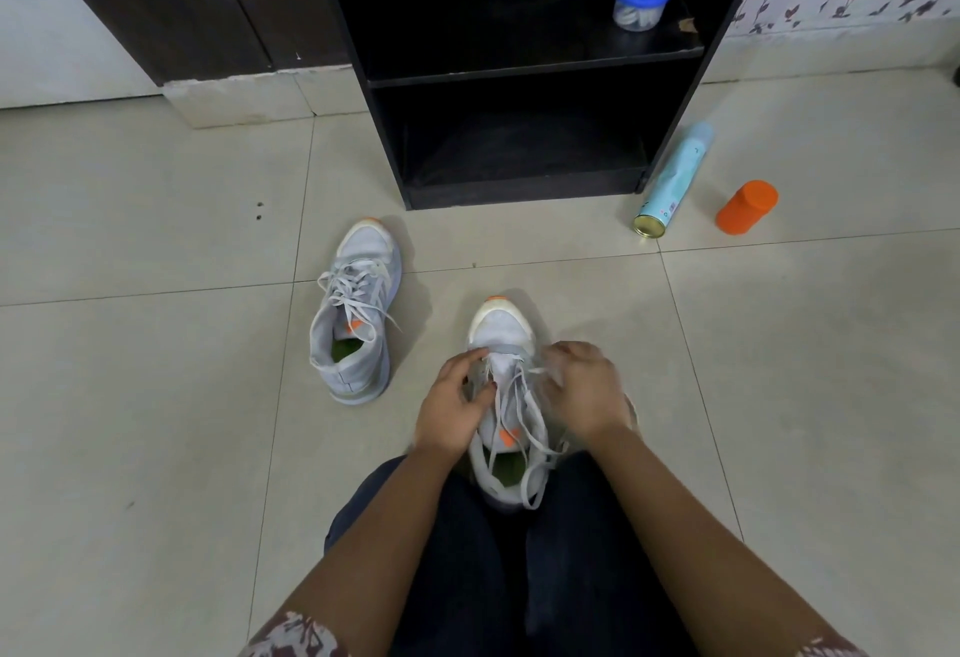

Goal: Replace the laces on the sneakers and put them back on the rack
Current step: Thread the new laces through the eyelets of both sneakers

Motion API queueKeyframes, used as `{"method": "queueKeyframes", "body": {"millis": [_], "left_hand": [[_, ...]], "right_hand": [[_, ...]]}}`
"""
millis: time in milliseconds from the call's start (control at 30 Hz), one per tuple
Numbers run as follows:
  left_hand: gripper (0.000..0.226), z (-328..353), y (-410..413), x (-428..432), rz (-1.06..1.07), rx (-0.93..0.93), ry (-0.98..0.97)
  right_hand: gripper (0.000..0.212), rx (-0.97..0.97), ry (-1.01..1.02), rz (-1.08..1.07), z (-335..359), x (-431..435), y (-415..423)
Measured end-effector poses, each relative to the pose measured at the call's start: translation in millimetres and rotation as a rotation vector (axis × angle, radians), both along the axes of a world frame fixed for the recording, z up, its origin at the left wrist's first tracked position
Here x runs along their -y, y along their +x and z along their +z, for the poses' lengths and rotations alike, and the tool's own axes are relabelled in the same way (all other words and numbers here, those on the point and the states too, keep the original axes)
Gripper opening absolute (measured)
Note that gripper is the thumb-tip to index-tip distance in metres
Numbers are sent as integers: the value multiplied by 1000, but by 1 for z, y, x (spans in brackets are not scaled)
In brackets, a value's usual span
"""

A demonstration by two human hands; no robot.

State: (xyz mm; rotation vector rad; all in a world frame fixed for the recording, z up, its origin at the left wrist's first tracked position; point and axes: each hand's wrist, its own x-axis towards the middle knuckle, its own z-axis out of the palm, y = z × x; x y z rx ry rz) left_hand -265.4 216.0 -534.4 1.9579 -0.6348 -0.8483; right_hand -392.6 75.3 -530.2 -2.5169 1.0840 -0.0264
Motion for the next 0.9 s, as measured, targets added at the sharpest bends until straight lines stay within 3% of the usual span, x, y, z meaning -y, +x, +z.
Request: {"method": "queueKeyframes", "body": {"millis": [100,233,300,367,500,567,633,800,900], "left_hand": [[38,0,-1,-1,8,14,30],[31,2,1,-4,100,-19,77],[27,4,0,-4,116,31,108],[24,9,-3,-3,105,121,135],[27,16,-14,1,90,233,167],[28,17,-17,1,52,287,193],[25,18,-16,0,49,292,201],[23,17,-14,1,46,315,225],[23,16,-16,2,37,319,222]], "right_hand": [[19,-14,22,3,4,-10,9],[19,-15,153,-362,-1,22,-23],[23,-154,151,-456,-6,33,-39],[26,-292,94,-373,-7,30,-40],[36,47,56,-6,-2,7,-10],[21,82,54,78,1,-4,4],[13,51,79,-8,0,-2,4],[21,-58,155,-417,-11,30,-31],[24,-178,80,-372,-11,25,-31]]}}
